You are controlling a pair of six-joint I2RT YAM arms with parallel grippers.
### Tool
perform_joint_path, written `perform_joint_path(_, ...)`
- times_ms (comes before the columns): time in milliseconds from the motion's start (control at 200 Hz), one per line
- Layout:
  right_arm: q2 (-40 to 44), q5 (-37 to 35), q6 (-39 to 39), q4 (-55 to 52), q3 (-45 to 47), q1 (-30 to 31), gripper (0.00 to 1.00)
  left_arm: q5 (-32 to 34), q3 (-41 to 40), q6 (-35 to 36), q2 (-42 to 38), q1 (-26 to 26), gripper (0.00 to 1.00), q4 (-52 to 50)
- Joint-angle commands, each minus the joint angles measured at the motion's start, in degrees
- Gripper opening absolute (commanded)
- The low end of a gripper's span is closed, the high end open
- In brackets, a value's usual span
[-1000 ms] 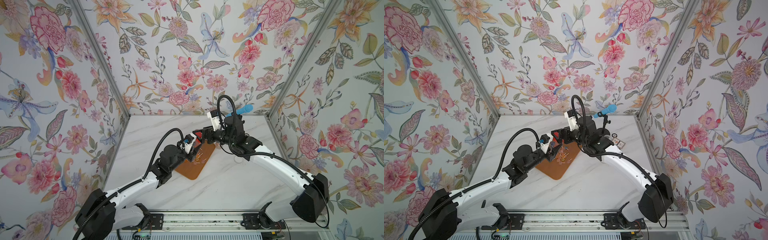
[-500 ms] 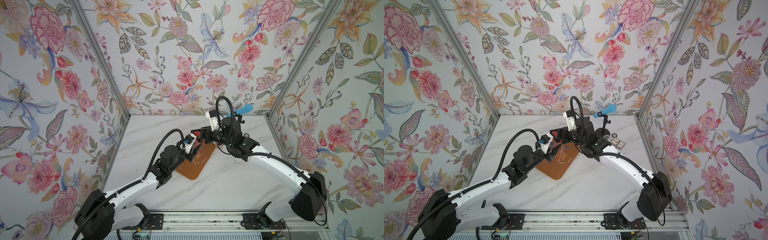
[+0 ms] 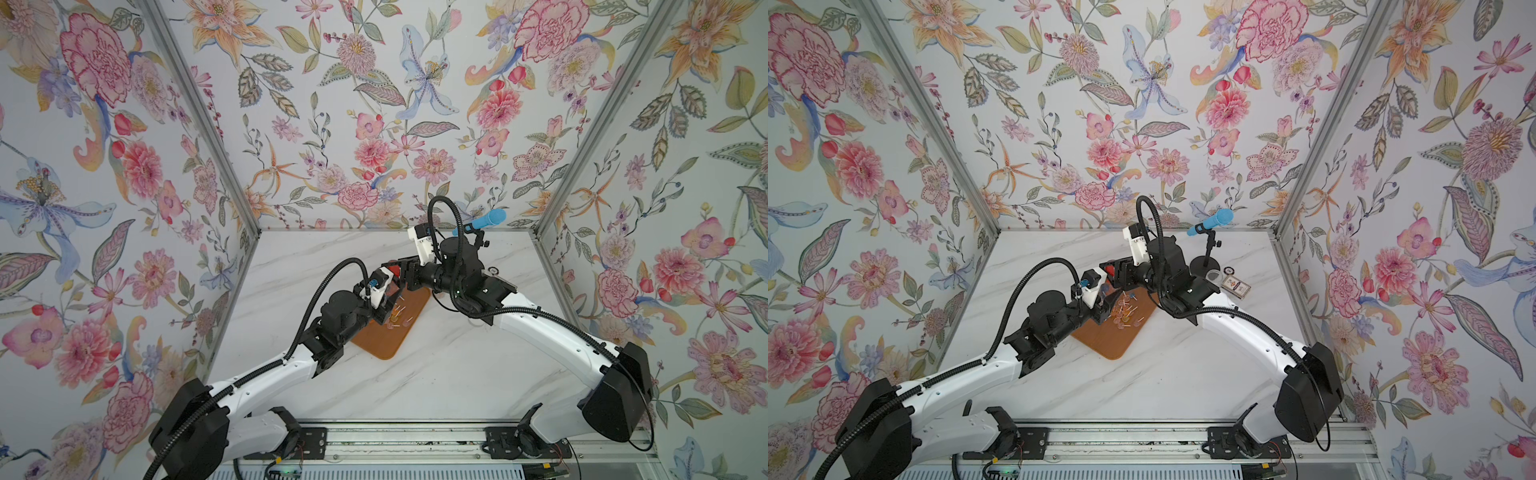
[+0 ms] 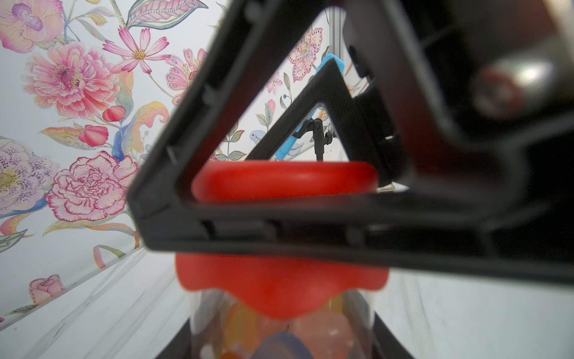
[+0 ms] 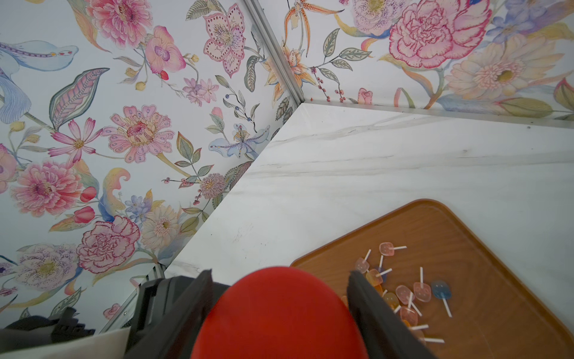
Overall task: Pour the candies out of the jar
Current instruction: Unscrew the lid from the jar.
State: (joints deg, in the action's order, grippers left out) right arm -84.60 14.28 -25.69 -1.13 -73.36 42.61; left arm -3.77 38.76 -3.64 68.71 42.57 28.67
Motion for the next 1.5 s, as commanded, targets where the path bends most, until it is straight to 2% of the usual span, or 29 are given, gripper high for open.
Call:
perform_joint_path(0, 0.61, 0.79, 2.89, 0.61, 0.71, -0.33, 0.47, -0.03, 2.24, -0.14, -1.71, 0.52, 0.0, 2.15)
perform_joint_path(85, 1.26, 7.19, 5.09, 2.62, 1.44, -1.51, 0.41, -4.69, 2.24, -0.14, -2.29, 0.18, 0.0, 2.47)
perform_joint_path(165, 1.83, 18.77, 7.65, 5.31, 2.2, -3.59, 0.33, -14.86, 1.65, -0.69, -2.88, -1.39, 0.0, 4.7)
perform_joint_path(240, 2.26, 30.82, 9.82, 7.42, 3.05, -5.03, 0.3, -24.16, 0.67, -1.96, -3.38, -2.94, 0.0, 7.91)
perform_joint_path(300, 2.56, 36.96, 10.85, 7.81, 3.79, -7.61, 0.29, -29.51, 0.4, -3.41, -3.49, -3.9, 0.0, 10.03)
perform_joint_path(370, 3.22, 41.77, 11.71, 7.63, 4.95, -8.95, 0.26, -33.15, 0.4, -4.81, -3.19, -4.51, 0.0, 11.29)
perform_joint_path(480, 4.66, 43.89, 11.55, 8.84, 7.35, -10.21, 0.25, -34.43, 0.2, -5.14, -2.82, -4.77, 0.0, 11.46)
perform_joint_path(606, 4.63, 42.47, 9.68, 10.09, 7.13, -10.16, 0.27, -32.0, 0.06, -5.05, -1.88, -4.77, 0.0, 10.81)
perform_joint_path(651, 4.29, 40.71, 8.11, 10.78, 6.77, -10.17, 0.31, -30.91, 0.17, -5.1, -1.48, -4.77, 0.0, 10.2)
perform_joint_path(701, 4.02, 37.03, 5.82, 10.38, 5.98, -10.18, 0.47, -29.83, 0.24, -5.06, -1.3, -4.73, 0.0, 9.94)
perform_joint_path(741, 3.99, 32.31, 4.11, 9.38, 5.37, -10.33, 0.68, -28.4, 0.14, -4.89, -1.29, -4.77, 0.0, 9.52)
perform_joint_path(781, 4.11, 28.18, 2.54, 8.63, 4.93, -10.64, 0.83, -26.54, -0.06, -4.51, -1.43, -4.77, 0.0, 8.94)
perform_joint_path(816, 4.47, 25.87, 1.49, 8.78, 4.98, -11.15, 0.91, -24.32, -0.43, -4.2, -1.66, -4.76, 0.0, 8.61)
perform_joint_path(866, 4.94, 22.55, -0.39, 8.65, 5.05, -12.06, 0.97, -20.68, -1.04, -3.39, -2.03, -4.73, 0.0, 8.01)
perform_joint_path(961, 5.72, 17.8, -2.77, 8.05, 5.23, -13.38, 0.99, -12.49, -2.54, -1.58, -2.39, -4.7, 0.0, 7.08)
perform_joint_path(1076, 6.2, 12.93, -2.71, 6.43, 5.07, -12.02, 0.99, -6.64, -2.33, 0.16, -1.8, -4.53, 0.0, 4.44)
perform_joint_path(1341, 4.62, 1.21, -1.65, 5.07, 4.29, -5.01, 0.98, -2.7, -1.64, 1.87, -1.2, -2.88, 0.0, 3.89)
perform_joint_path(1496, 2.49, -0.15, -1.35, 5.43, 2.97, -2.13, 0.97, -1.17, -0.77, 2.13, -0.6, -1.37, 0.0, 3.55)
